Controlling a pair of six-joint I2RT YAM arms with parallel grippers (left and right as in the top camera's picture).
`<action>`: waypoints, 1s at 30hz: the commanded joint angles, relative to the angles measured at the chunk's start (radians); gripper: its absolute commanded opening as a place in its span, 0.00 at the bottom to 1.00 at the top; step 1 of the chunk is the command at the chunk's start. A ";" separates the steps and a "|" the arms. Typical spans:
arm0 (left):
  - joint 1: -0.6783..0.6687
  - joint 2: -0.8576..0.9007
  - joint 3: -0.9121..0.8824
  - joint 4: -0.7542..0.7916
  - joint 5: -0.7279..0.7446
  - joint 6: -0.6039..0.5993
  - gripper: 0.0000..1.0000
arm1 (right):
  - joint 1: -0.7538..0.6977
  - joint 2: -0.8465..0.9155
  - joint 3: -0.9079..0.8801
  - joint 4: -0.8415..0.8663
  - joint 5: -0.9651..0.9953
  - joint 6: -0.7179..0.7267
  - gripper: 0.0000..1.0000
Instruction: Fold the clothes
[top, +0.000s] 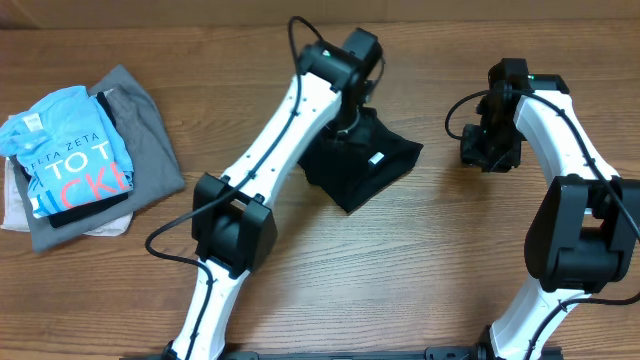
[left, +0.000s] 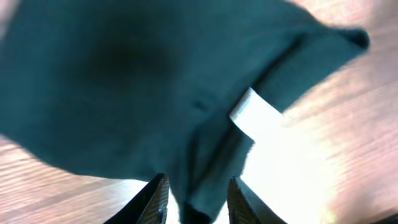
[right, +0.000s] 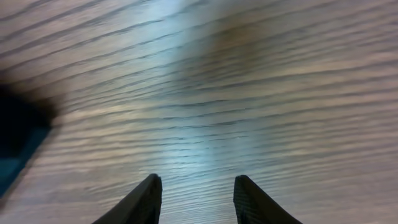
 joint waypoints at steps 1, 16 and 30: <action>0.100 -0.006 0.055 0.015 -0.014 0.022 0.36 | 0.003 -0.038 0.016 0.005 -0.190 -0.101 0.41; 0.203 0.014 -0.051 0.209 -0.008 0.035 0.39 | 0.053 -0.034 0.016 0.215 -0.956 -0.220 0.41; 0.185 0.015 -0.389 0.374 -0.006 0.038 0.43 | 0.195 0.108 -0.011 0.158 -0.423 -0.007 0.41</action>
